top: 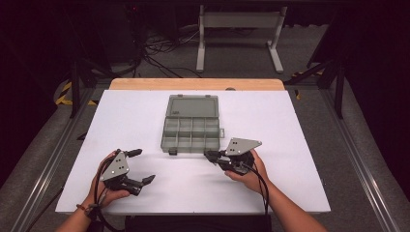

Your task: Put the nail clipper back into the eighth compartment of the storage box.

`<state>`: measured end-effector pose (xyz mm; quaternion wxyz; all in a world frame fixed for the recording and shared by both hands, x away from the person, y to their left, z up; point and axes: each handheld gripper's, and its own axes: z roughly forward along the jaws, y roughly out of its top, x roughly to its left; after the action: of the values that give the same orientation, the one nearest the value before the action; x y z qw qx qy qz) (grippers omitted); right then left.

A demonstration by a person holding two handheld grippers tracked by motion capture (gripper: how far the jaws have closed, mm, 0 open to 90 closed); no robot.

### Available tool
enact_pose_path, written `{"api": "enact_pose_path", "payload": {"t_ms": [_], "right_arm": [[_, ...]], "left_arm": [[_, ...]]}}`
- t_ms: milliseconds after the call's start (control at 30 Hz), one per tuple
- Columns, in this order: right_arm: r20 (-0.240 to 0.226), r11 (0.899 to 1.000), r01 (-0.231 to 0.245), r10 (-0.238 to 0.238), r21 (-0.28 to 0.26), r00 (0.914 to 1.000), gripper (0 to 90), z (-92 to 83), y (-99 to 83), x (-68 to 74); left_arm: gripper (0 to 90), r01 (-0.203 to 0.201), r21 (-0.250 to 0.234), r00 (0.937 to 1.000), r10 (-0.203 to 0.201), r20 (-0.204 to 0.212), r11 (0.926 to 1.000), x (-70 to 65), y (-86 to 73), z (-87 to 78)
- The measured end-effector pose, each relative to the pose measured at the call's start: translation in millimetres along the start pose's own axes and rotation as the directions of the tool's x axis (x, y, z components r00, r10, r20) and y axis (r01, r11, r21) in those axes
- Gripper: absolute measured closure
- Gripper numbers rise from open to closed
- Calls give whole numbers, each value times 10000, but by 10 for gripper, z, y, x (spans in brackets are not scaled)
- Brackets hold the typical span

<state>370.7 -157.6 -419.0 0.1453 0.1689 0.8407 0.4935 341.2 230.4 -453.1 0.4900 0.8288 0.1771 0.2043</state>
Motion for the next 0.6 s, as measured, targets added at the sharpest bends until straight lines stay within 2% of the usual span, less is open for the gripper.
{"api": "enact_pose_path", "payload": {"t_ms": [600], "right_arm": [[355, 9991, -214, 227, -362, 9991, 810, -116, 19, -86]], "left_arm": [[51, -15, 17, 10000, 15, 24, 10000, 0, 0, 7]]}}
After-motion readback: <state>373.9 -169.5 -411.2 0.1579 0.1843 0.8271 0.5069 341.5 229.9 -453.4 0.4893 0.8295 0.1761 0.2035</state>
